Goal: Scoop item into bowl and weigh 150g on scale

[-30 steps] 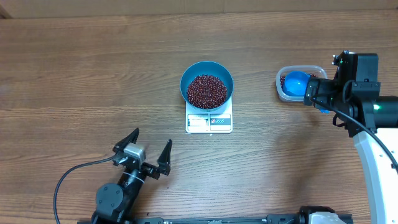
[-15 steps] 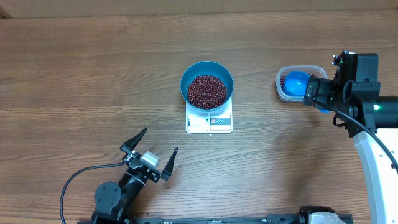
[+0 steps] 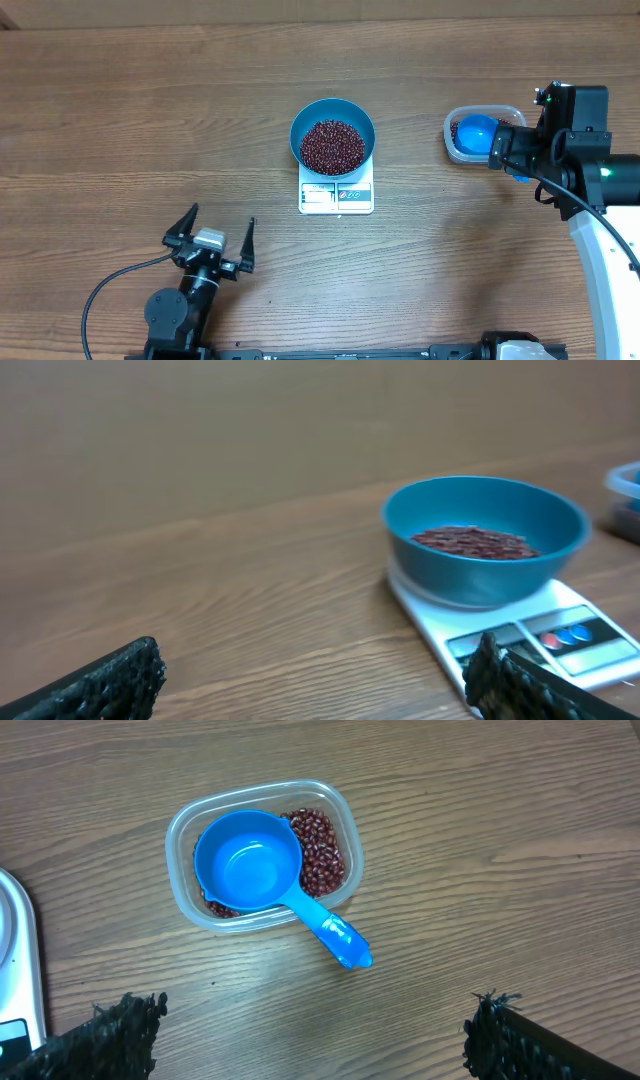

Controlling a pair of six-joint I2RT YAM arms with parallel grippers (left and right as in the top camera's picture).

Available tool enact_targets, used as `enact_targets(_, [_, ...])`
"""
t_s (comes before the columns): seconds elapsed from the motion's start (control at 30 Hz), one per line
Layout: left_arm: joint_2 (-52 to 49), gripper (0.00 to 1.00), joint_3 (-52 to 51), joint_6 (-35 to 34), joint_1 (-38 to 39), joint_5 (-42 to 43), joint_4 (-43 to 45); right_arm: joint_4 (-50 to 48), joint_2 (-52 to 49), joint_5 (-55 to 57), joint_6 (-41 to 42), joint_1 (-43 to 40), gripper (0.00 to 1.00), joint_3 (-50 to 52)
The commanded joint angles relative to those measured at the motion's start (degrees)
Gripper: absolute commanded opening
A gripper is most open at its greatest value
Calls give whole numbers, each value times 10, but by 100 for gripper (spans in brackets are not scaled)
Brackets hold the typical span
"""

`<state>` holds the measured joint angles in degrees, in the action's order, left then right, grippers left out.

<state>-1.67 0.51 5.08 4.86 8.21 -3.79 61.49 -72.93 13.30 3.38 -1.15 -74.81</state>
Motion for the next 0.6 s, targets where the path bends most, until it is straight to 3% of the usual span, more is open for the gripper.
enact_targets(0.0, [-2, 100, -3, -15, -17, -33, -6, -3, 0, -4, -7, -1, 100, -14])
enact_targets(0.57, [15, 100, -3, -12, -19, -24, -3, -3, 0, -4, -7, -1, 100, -14])
